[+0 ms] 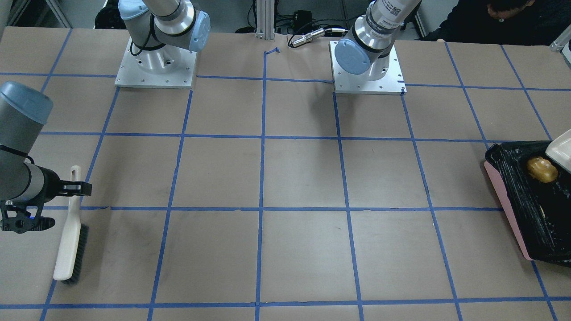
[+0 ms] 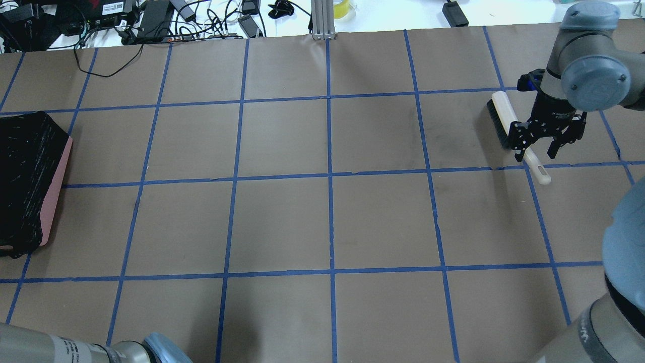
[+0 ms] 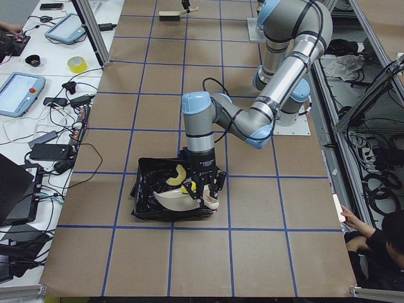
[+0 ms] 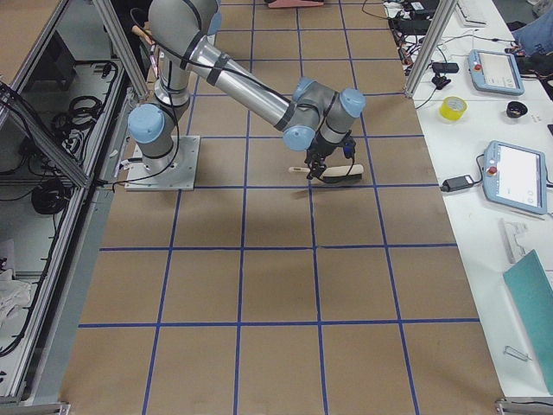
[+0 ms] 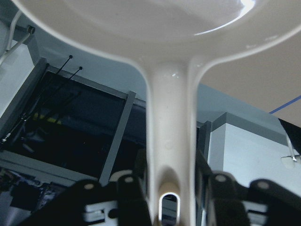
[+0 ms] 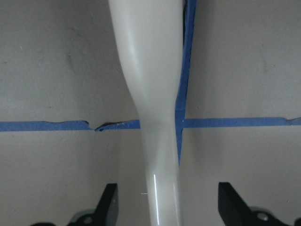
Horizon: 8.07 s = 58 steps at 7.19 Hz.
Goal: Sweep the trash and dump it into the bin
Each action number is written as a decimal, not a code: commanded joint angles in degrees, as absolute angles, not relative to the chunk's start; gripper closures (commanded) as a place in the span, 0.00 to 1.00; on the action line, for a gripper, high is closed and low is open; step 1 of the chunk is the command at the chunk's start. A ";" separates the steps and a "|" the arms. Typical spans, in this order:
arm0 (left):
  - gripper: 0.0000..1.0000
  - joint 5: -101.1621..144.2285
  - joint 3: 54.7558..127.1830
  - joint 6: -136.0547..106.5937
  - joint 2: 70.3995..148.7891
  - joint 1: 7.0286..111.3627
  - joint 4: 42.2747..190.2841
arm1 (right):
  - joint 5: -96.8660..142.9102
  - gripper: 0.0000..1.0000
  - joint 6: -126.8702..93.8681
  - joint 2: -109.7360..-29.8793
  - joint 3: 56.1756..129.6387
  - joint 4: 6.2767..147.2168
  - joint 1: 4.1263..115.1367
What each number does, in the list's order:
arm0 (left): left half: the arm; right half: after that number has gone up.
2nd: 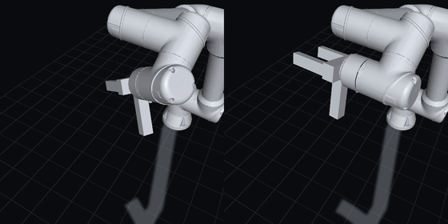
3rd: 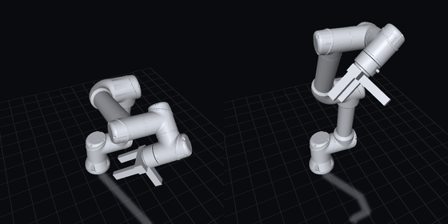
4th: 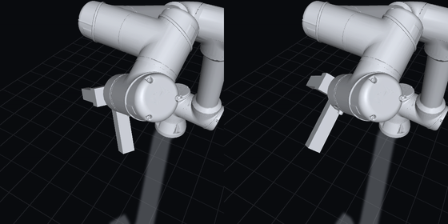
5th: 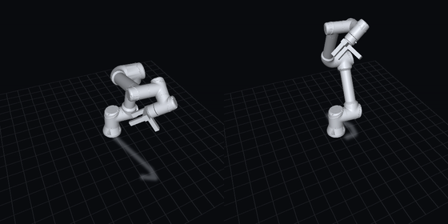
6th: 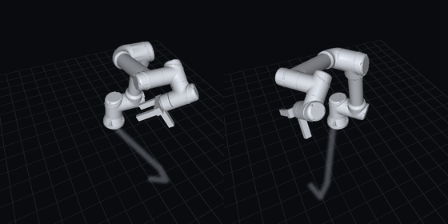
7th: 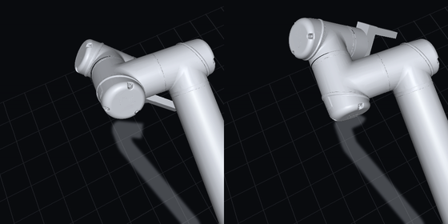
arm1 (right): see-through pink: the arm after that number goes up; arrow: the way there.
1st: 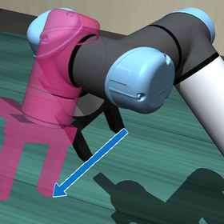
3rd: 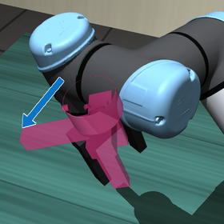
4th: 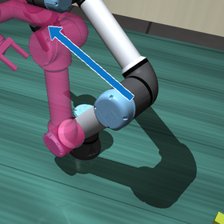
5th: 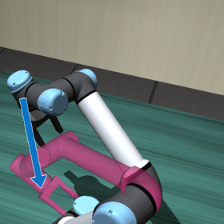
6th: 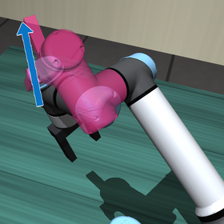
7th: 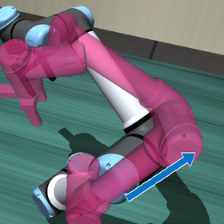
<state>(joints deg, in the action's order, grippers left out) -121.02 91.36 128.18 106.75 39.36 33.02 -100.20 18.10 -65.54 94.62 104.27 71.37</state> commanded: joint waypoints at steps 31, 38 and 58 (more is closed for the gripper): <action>1.00 -84.81 87.54 99.04 122.07 75.32 61.17 | -89.73 0.00 2.64 -92.46 89.03 96.06 90.53; 0.00 -90.08 87.80 99.84 121.91 77.61 61.43 | -90.00 0.00 2.46 -92.46 88.68 93.60 90.35; 0.00 -86.75 89.38 11.51 85.78 86.04 96.68 | -90.26 0.00 2.63 -93.60 89.21 93.16 90.44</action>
